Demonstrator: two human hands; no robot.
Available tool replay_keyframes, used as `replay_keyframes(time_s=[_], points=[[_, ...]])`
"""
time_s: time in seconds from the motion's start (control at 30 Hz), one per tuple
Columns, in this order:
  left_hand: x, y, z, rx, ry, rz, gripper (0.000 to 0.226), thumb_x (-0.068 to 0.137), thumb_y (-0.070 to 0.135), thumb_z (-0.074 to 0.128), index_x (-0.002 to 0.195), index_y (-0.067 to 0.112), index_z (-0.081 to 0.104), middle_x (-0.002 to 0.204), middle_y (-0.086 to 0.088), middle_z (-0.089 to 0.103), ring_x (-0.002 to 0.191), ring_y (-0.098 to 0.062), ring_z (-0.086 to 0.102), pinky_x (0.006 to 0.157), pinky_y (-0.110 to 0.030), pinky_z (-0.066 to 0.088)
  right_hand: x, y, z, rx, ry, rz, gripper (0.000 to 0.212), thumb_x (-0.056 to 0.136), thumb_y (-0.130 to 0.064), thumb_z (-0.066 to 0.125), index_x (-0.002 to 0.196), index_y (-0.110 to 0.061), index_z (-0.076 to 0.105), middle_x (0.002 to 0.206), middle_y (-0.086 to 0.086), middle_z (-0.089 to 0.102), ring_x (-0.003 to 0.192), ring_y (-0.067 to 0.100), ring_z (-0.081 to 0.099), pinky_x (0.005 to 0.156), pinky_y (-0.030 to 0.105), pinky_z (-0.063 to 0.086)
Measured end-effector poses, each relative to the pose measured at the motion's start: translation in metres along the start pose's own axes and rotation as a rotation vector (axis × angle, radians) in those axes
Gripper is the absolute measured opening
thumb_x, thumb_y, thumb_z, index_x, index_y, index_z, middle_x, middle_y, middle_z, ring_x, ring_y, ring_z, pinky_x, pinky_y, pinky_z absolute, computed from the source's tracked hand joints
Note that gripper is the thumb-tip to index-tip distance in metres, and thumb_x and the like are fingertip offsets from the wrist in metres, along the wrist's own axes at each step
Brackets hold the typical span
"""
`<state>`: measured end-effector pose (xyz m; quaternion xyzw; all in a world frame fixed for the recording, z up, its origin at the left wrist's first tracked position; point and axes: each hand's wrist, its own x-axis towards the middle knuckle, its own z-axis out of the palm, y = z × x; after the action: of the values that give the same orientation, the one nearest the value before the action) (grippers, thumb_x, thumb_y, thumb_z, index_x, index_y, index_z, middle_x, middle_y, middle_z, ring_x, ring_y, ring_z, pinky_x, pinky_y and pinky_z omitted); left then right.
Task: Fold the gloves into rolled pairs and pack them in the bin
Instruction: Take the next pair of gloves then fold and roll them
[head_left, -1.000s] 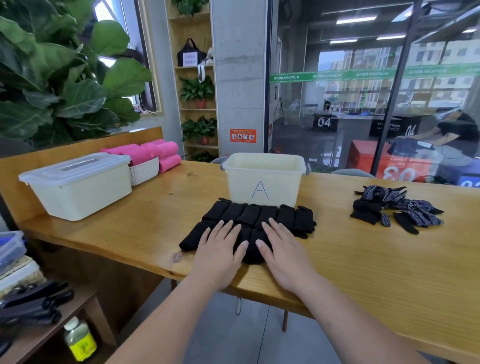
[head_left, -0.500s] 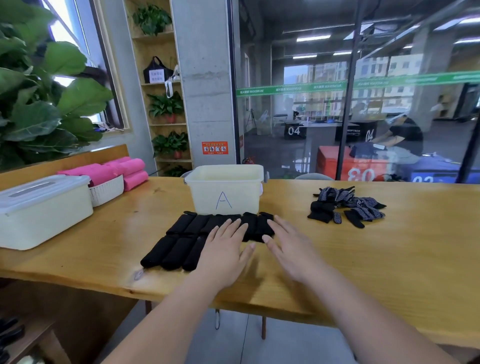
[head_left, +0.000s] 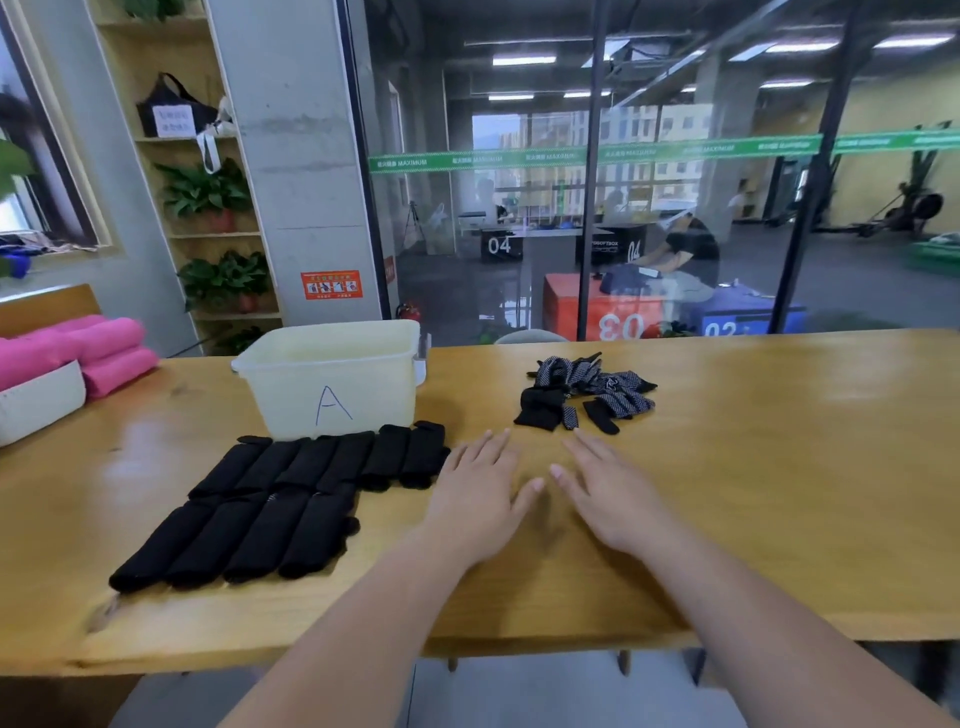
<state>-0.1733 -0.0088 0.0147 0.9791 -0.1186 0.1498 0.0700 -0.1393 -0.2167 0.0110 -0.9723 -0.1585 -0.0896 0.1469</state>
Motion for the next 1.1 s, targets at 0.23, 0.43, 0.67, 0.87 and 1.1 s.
replay_keyframes(time_s=[0.23, 0.43, 0.67, 0.87, 1.1], points=[[0.037, 0.02, 0.022, -0.057, -0.065, 0.045, 0.068, 0.109, 0.063, 0.024, 0.166, 0.025, 0.028, 0.176, 0.001, 0.016, 0.163, -0.019, 0.008, 0.132, -0.045, 0.009, 0.006, 0.041, 0.011, -0.119, 0.008, 0.082, 0.078, 0.103, -0.071, 0.015, 0.166, -0.027, 0.026, 0.175, -0.004, 0.018, 0.162, 0.02, 0.008, 0.13, 0.048, 0.017], [0.05, 0.011, 0.041, -0.094, -0.068, -0.04, 0.063, 0.11, 0.057, 0.025, 0.165, 0.027, 0.03, 0.175, 0.002, 0.02, 0.163, -0.017, 0.007, 0.133, -0.045, 0.005, 0.03, 0.034, 0.013, -0.225, 0.014, 0.0, 0.071, 0.107, -0.066, 0.02, 0.166, -0.027, 0.025, 0.176, -0.007, 0.01, 0.163, 0.018, 0.002, 0.131, 0.047, 0.013], [0.051, 0.011, 0.045, -0.125, -0.047, -0.099, 0.06, 0.108, 0.048, 0.032, 0.163, 0.024, 0.035, 0.173, 0.002, 0.026, 0.162, -0.015, 0.012, 0.133, -0.042, 0.006, 0.077, 0.029, 0.026, -0.208, -0.066, -0.103, 0.064, 0.109, -0.056, 0.025, 0.168, -0.031, 0.019, 0.176, -0.012, 0.006, 0.163, 0.017, -0.006, 0.132, 0.046, 0.005], [0.052, 0.01, 0.045, -0.157, -0.017, -0.099, 0.058, 0.107, 0.043, 0.036, 0.161, 0.022, 0.038, 0.17, 0.001, 0.032, 0.16, -0.016, 0.018, 0.132, -0.042, 0.011, 0.079, 0.027, 0.025, -0.124, -0.017, -0.128, 0.053, 0.108, -0.043, 0.033, 0.159, -0.034, 0.04, 0.165, -0.016, 0.038, 0.158, 0.013, 0.018, 0.131, 0.042, 0.009], [0.046, 0.011, 0.037, -0.191, 0.041, -0.084, 0.055, 0.107, 0.036, 0.04, 0.16, 0.024, 0.041, 0.168, 0.006, 0.036, 0.159, -0.016, 0.021, 0.132, -0.042, 0.013, 0.055, 0.016, 0.004, -0.01, 0.107, -0.037, 0.037, 0.097, -0.026, 0.055, 0.132, -0.037, 0.063, 0.118, -0.004, 0.06, 0.132, 0.017, 0.044, 0.118, 0.034, 0.027]])
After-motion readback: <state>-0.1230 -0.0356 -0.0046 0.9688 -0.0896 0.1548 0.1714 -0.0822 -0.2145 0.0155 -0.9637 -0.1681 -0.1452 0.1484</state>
